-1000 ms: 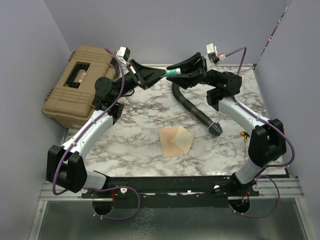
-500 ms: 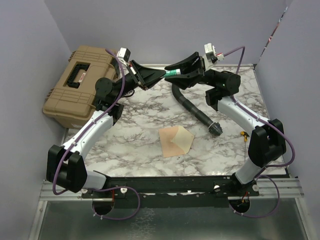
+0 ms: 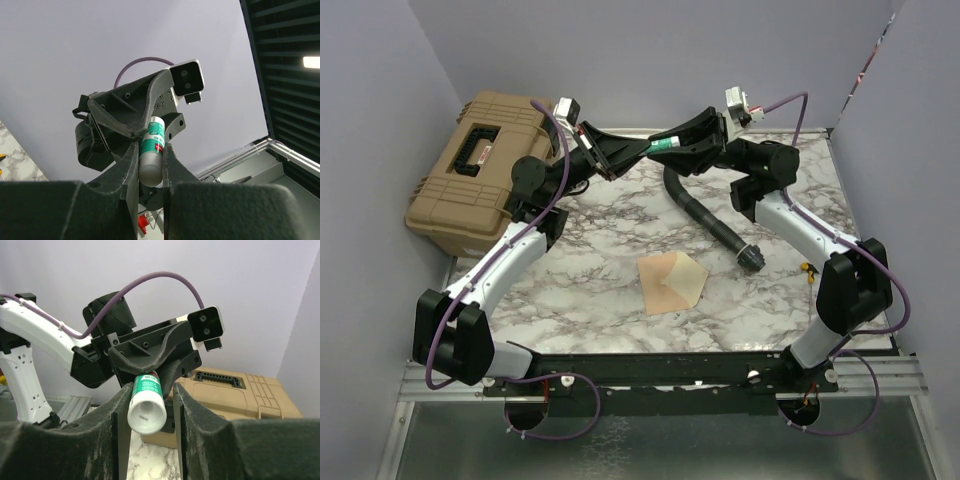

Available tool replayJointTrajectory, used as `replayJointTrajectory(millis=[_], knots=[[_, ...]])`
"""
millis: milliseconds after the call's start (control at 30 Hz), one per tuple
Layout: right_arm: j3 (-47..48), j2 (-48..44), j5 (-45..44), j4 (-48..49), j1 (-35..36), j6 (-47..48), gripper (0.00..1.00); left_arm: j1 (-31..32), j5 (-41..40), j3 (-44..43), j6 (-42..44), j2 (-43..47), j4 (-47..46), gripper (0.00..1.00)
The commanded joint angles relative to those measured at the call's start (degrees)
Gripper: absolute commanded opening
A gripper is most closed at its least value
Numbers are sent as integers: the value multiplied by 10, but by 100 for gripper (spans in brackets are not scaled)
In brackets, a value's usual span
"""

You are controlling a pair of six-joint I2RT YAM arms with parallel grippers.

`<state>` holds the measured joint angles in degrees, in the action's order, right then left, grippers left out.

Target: Place the letter into the envelope and seal it

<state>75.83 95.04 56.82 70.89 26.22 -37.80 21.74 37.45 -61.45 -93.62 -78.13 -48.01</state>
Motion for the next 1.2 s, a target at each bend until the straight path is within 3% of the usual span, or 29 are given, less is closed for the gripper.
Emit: replayJointTrajectory(millis=[0, 533, 800, 1167], knots=[[10, -18, -4, -11, 4, 16, 41, 2, -8, 9, -2, -2, -19, 0], [1, -28, 3, -23, 6, 36, 28, 1, -29, 23, -4, 2, -19, 0], [-5, -30, 7, -31, 7, 41, 34, 1, -33, 22, -2, 9, -19, 0], [-4, -32, 3, -58, 7, 43, 1, 1, -34, 23, -2, 15, -20, 0]])
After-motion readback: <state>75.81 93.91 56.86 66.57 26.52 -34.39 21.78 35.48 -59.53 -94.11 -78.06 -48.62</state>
